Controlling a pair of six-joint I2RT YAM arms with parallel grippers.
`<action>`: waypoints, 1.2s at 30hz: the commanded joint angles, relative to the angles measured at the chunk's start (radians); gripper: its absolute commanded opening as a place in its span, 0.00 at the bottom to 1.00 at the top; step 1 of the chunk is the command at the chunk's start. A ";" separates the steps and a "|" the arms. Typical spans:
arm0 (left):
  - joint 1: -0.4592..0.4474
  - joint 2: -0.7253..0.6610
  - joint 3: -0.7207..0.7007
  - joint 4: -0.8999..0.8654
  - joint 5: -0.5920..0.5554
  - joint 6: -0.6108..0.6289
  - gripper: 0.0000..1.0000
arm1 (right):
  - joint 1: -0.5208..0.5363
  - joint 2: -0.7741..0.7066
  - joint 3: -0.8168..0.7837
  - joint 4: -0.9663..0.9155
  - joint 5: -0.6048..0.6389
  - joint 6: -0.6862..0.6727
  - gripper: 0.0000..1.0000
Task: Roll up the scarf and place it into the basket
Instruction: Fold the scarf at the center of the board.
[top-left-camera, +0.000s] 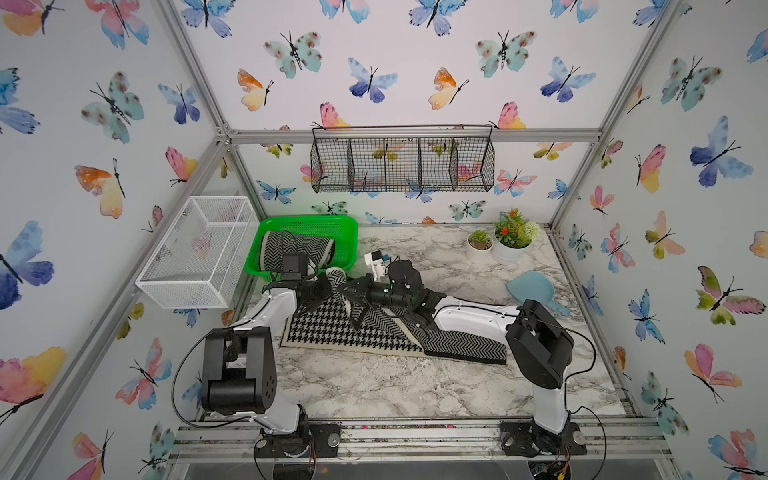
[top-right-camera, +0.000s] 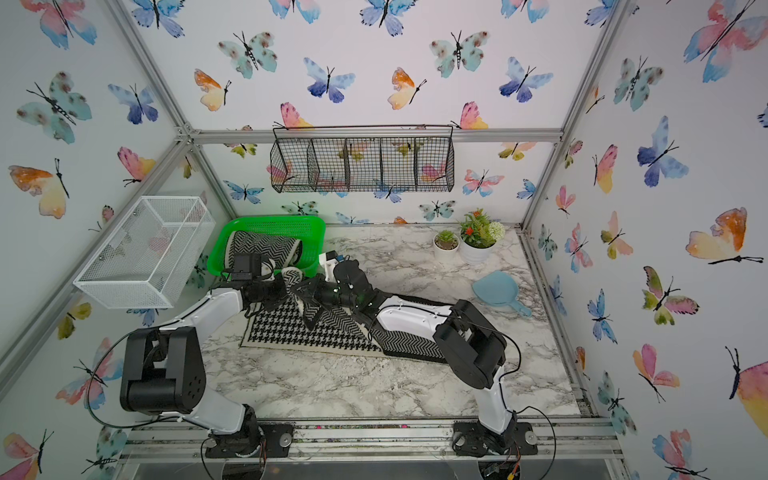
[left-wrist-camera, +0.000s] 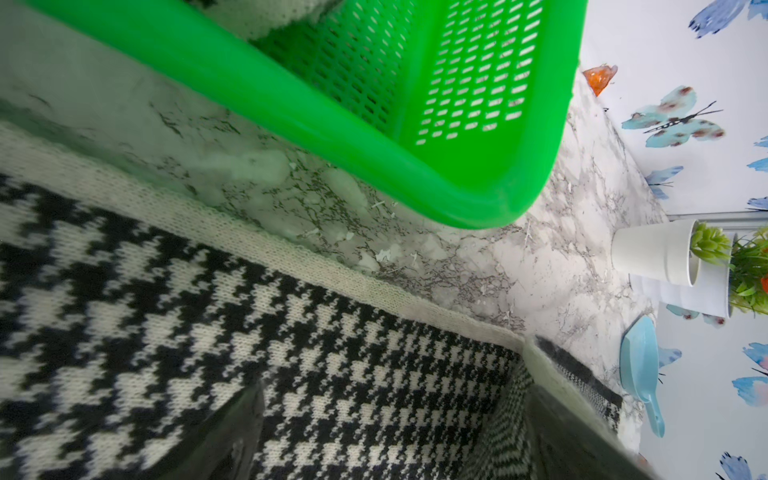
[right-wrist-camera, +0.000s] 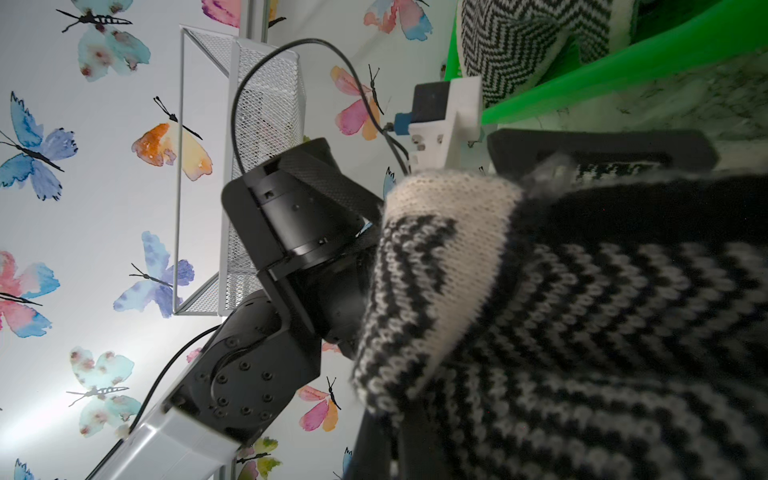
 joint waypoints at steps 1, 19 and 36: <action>0.008 -0.053 -0.013 -0.075 -0.103 0.015 0.98 | 0.003 0.033 -0.003 0.086 -0.040 0.040 0.04; 0.127 -0.238 -0.228 -0.103 -0.290 -0.089 0.98 | -0.001 0.173 0.085 0.158 -0.050 0.105 0.05; 0.173 -0.437 -0.324 -0.162 -0.306 -0.046 0.98 | -0.040 0.152 0.080 0.057 -0.055 -0.077 0.98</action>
